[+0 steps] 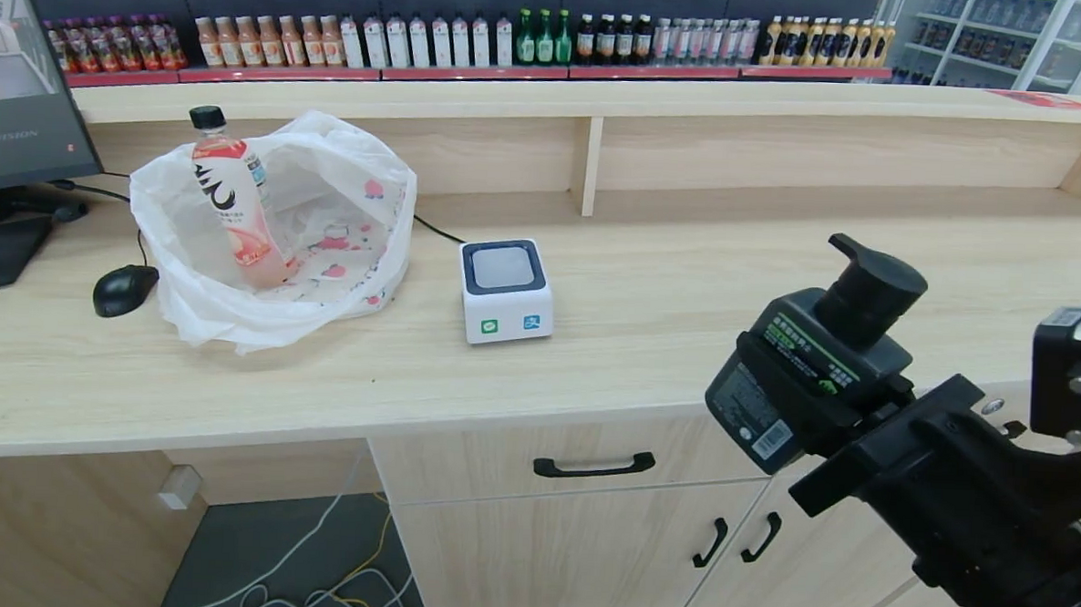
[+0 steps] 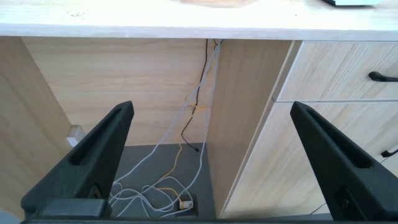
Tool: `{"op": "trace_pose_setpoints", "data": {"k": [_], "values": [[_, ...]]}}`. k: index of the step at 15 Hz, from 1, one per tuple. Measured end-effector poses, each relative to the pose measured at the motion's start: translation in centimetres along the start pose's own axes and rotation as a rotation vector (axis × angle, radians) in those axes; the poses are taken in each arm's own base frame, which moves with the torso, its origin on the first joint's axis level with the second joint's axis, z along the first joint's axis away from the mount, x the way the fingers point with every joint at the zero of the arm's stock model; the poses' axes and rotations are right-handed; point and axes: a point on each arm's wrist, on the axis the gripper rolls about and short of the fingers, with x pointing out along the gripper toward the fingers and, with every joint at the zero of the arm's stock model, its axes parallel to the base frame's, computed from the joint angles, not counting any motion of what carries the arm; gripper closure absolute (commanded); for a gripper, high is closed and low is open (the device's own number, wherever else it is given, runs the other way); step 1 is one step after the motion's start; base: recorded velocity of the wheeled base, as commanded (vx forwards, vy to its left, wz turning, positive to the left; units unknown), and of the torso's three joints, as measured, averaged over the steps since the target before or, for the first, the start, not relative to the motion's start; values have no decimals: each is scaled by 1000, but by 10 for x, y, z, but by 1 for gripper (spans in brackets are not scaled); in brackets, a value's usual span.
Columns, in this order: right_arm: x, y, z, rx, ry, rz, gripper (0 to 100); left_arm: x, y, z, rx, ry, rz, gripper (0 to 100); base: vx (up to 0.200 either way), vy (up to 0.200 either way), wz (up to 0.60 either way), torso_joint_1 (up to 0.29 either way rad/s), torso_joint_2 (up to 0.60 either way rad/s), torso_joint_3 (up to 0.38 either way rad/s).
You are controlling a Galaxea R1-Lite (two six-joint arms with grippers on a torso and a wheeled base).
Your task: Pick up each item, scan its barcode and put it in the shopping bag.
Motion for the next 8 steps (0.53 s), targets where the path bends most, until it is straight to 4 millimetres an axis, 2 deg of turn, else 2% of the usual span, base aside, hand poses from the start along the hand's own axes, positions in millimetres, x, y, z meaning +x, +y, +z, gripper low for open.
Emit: {"op": "trace_pose_setpoints", "data": {"k": [4,8], "values": [[1,-7,12,20,-54,-35,100,0,0,0,-1,0,-1,0,0,0,0,0,0,0],[1,-10,20,26,-87,-49,100,0,0,0,-1,0,1,0,0,200,0,-2,-1,2]]}}
